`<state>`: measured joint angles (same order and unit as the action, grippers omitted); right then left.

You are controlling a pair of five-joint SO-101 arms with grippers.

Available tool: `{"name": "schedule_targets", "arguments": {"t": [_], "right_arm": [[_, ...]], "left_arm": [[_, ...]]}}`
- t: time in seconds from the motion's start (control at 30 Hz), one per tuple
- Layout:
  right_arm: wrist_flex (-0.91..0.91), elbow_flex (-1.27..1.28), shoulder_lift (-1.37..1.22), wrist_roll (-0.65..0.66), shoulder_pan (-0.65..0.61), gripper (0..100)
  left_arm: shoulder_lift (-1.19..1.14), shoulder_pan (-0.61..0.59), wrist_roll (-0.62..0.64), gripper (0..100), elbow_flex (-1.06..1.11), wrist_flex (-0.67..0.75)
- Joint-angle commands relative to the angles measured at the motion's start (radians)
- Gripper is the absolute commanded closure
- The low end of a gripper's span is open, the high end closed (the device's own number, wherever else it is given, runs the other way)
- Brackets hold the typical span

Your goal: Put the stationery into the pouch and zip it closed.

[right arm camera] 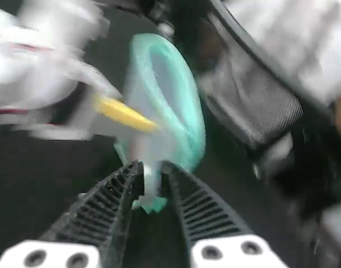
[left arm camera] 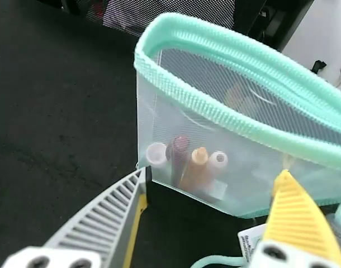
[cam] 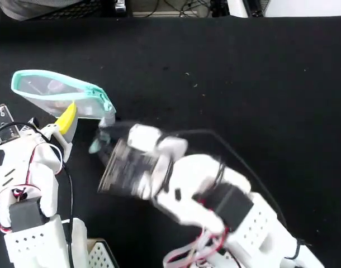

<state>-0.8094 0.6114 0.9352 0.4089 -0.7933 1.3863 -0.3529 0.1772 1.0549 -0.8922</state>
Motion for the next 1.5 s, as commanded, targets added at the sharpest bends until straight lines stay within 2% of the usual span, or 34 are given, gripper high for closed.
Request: {"name": "schedule_targets", "arguments": {"t": [0.0, 0.1, 0.33, 0.8, 1.0, 1.13, 1.3, 1.47], "right_arm": [[0.238, 0.150, -0.044, -0.232, 0.184, 81.0], [0.381, 0.263, -0.136, -0.221, 0.147, 80.5], [0.551, 0.229, -0.354, -0.221, 0.118, 80.4], [0.562, 0.197, -0.409, -0.221, 0.103, 80.4], [0.566, 0.263, -0.283, -0.215, 0.006, 80.4], [0.623, 0.297, -0.248, -0.215, 0.011, 80.4], [0.684, 0.305, -0.340, -0.213, 0.044, 80.4], [0.819, 0.280, -0.504, -0.213, 0.084, 80.4]], "left_arm": [[0.009, -0.002, -0.008, 65, -0.012, 0.015], [0.009, -0.002, -0.008, 65, -0.012, 0.015], [0.009, -0.002, -0.008, 65, -0.012, 0.015], [0.008, -0.002, -0.008, 65, -0.012, 0.015], [0.008, -0.002, -0.008, 65, -0.012, 0.015], [0.008, -0.002, -0.008, 65, -0.012, 0.015], [0.008, -0.004, -0.008, 65, -0.012, 0.015], [0.008, -0.005, -0.008, 65, -0.012, 0.015]]}}
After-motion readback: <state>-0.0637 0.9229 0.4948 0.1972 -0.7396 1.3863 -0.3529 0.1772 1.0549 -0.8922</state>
